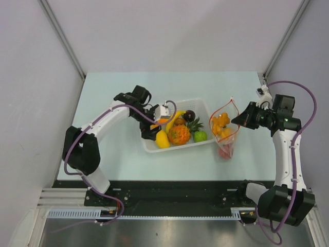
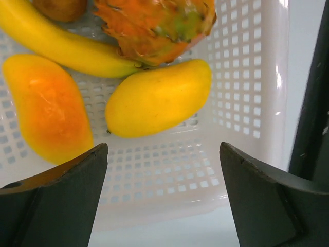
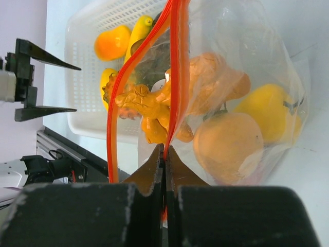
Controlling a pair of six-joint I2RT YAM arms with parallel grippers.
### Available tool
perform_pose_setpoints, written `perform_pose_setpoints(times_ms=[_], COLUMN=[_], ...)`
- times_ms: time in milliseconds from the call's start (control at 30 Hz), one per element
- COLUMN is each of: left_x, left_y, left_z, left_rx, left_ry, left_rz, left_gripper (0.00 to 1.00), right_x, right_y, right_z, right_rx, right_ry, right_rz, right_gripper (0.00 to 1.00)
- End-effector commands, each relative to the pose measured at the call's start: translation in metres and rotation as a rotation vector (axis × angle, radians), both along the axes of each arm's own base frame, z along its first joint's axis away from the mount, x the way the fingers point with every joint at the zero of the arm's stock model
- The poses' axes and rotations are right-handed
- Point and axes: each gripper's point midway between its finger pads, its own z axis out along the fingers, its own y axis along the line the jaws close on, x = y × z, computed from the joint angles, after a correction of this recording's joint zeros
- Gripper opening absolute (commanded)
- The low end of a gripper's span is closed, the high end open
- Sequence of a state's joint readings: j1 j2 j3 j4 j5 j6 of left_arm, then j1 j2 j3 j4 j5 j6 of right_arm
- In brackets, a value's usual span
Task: Place the food in the zip-top bag and seal the zipper
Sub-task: Pick up the fake fruit from the bin.
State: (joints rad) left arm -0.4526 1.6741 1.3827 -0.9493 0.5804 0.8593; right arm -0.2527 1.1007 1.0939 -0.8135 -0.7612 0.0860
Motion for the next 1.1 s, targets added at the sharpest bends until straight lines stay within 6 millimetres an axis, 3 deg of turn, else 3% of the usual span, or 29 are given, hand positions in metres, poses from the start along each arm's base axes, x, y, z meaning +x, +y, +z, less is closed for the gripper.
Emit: perform_pose_setpoints(times_ms=[0,200,367,500,700,833,867,933,1067], left_x=[0.008,0.003,-0.002,-0.003,-0.005,-0.001,0.004,0.0,0.01], left_y=[-0.013,-0.025,-0.024,-0.027,-0.012,-0.013,-0.018,-0.019,-0.019], left_z=[0.0,-0.038,-0.059,-0.074,-0.09,-0.064,-0.046,-0.027,0.02], left_rx=[-0.057,0.028,0.093,0.126,0.206,0.201,0.188,0.153,0.123], left_ry=[-0.232,-0.303,-0.296,-0.294,-0.272,-0.306,-0.342,-0.335,-0.427], left_rz=[-0.365,-0.658,-0.831,-0.901,-0.98,-0.966,-0.944,-0.926,-0.896], left_gripper=[0.91,0.89,0.85,0.81,0.71,0.55,0.5,0.46,0.42], right_x=[0.011,0.008,0.007,0.007,0.007,0.006,0.005,0.004,0.003], right_y=[0.002,-0.002,-0.007,-0.009,-0.012,-0.011,-0.011,-0.01,-0.008], right_z=[0.014,0.011,0.012,0.01,0.01,0.01,0.009,0.009,0.009], right_rx=[0.01,-0.019,-0.046,-0.052,-0.065,-0.068,-0.07,-0.067,-0.058], right_ry=[-0.064,-0.057,-0.059,-0.055,-0.059,-0.06,-0.06,-0.06,-0.063], right_rz=[0.022,0.013,-0.001,-0.007,-0.009,-0.004,-0.005,-0.001,0.008], right_gripper=[0.0,0.0,0.0,0.0,0.0,0.0,0.0,0.0,0.0])
